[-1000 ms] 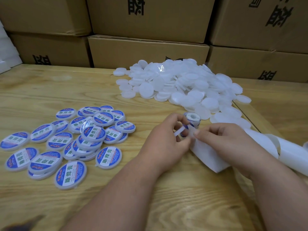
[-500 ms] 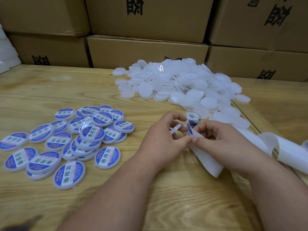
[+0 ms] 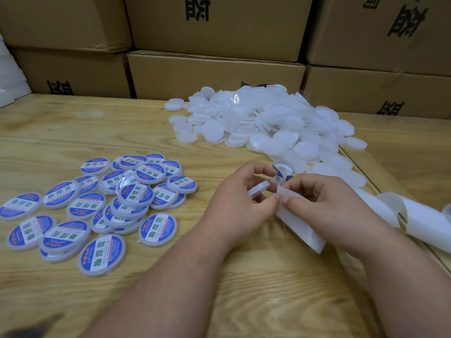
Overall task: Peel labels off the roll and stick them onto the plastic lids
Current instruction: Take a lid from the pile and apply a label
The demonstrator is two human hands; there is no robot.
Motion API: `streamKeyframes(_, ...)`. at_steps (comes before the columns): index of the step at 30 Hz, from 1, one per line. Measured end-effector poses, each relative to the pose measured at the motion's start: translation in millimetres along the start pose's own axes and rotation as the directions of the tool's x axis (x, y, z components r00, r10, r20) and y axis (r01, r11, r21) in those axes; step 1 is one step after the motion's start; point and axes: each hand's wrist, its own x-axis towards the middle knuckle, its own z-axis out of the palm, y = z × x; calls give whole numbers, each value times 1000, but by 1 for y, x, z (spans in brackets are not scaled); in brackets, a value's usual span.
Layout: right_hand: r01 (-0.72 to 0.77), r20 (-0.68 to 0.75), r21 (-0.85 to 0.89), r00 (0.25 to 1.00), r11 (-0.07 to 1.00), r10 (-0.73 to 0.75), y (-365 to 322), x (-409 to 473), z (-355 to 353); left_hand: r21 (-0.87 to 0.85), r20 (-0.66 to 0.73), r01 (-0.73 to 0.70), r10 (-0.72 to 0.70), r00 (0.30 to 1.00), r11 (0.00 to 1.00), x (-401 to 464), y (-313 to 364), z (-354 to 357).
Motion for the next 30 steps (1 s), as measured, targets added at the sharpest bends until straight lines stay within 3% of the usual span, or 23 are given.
streamKeyframes(13,-41,-181,-6,983,999,40,1,1,-4,-246,-346,79,-163,924,966,8,4,-13)
streamKeyframes(17,122,-335,-58,933,991,-134,-3,1,2,-261,-302,104,-184,935,960,8,5,-12)
streamKeyframes(22,370,-310,-134,865,919,-394,-10,-3,6,-224,-215,130,-180,960,966,4,9,-7)
streamKeyframes(30,389,-310,-128,858,912,-409,-12,-4,7,-295,-121,130,-172,978,947,3,9,-7)
